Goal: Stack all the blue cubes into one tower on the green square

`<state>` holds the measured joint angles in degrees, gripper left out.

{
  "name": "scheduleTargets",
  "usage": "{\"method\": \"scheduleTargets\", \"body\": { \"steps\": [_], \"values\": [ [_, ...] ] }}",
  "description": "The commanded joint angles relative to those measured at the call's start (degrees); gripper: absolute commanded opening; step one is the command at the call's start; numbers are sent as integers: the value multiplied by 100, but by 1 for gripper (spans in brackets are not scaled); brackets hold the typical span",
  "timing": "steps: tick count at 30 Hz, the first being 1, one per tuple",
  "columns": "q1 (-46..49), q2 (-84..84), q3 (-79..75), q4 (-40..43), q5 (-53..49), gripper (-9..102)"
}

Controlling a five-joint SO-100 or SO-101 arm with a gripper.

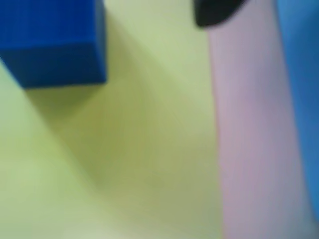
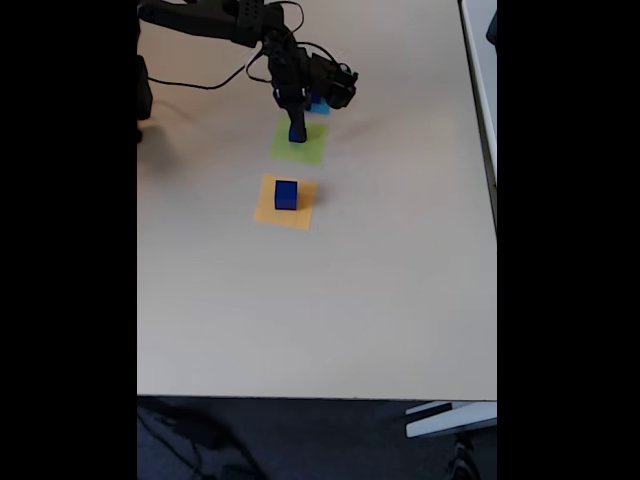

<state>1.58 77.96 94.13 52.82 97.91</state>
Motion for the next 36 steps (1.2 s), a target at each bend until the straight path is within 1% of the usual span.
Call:
{"method": "scheduleTargets", "body": {
  "steps": [1,22,32,36],
  "values": [
    [-79,334,-9,-79,88,33],
    [-70,9,-18,35,-53,29],
    [44,-141,158,-167,-229,28],
    [62,-114,158,-158,-281,26]
  ]
}}
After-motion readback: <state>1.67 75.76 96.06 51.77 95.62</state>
